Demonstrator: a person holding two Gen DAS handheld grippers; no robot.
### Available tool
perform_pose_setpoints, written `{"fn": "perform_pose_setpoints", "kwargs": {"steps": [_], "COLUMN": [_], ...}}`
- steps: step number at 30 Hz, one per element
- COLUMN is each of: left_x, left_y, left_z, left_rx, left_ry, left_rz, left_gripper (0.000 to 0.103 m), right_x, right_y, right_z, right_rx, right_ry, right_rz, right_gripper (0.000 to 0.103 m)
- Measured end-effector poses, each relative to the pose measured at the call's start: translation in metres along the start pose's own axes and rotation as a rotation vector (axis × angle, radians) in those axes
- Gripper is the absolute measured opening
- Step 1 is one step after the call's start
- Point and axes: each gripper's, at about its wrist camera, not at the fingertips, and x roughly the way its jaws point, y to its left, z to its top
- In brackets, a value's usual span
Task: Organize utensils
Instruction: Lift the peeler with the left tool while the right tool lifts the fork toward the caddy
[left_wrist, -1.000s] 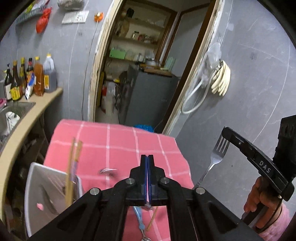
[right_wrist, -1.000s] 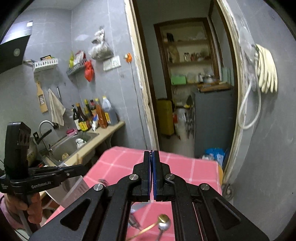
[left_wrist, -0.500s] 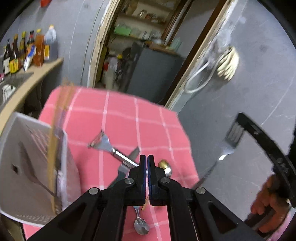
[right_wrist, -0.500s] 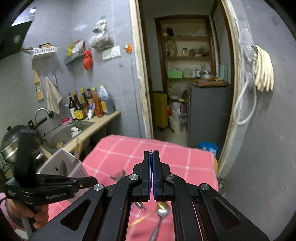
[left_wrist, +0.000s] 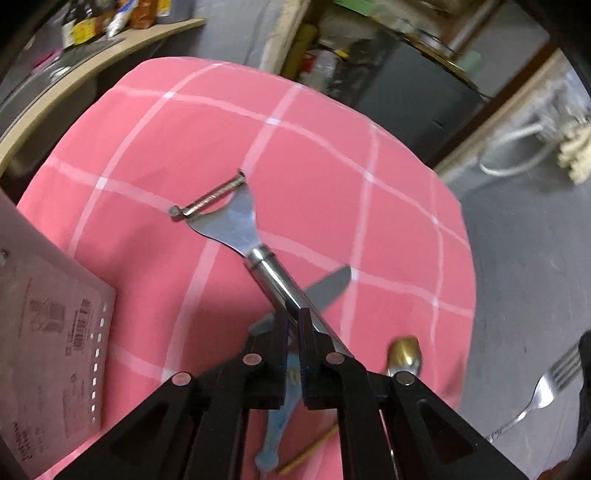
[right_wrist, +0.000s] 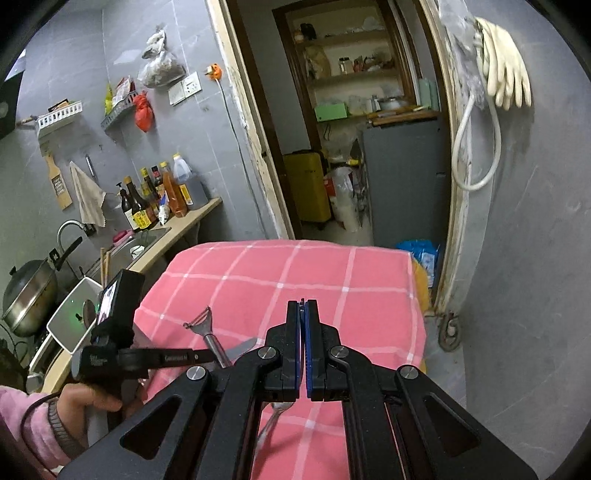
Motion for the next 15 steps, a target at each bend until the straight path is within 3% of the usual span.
{"fn": "perform_pose_setpoints", "kwargs": {"steps": [1,3,6,13,14,15], "left_x": [0.0,0.001,0.002,0.023,0.023,0.024], "left_y": [0.001,0.003,0.006,0.009,0.007,0.006], "left_z": [0.001,0.004,0.006,0.018,0.02,0.022], "left_rx": [-0.007,-0.02,-0.039,-0.095,-0.09,-0.088], "left_ry": [-0.016,-0.032,-0.049,0.019,0.02,0.023], "left_rz": [0.007,0.021,0.025,0.023,0.039,0.053], "left_gripper": [0.022,0.052,0.053,0.051,0.048,0.037], "right_x": [0.004,0.012,0.024,0.041,0.043,0.044], "right_y": [-0.003,-0.008,-0.013,-0.02,-0.019,-0.02], "right_z": [0.0,-0.002,-0.002,-0.006,-0.007,-0.007], "right_rx": [0.003,0.007,0.012,0.016,0.017,0.017], "right_ry": [0.003,0.009,0.018,0.037,0.04,0.041], "right_rz": [0.007,0.021,0.042,0.075,0.078,0.081], "right_gripper": [0.002,0.002,0.002,0.002,0.002,0.002]}}
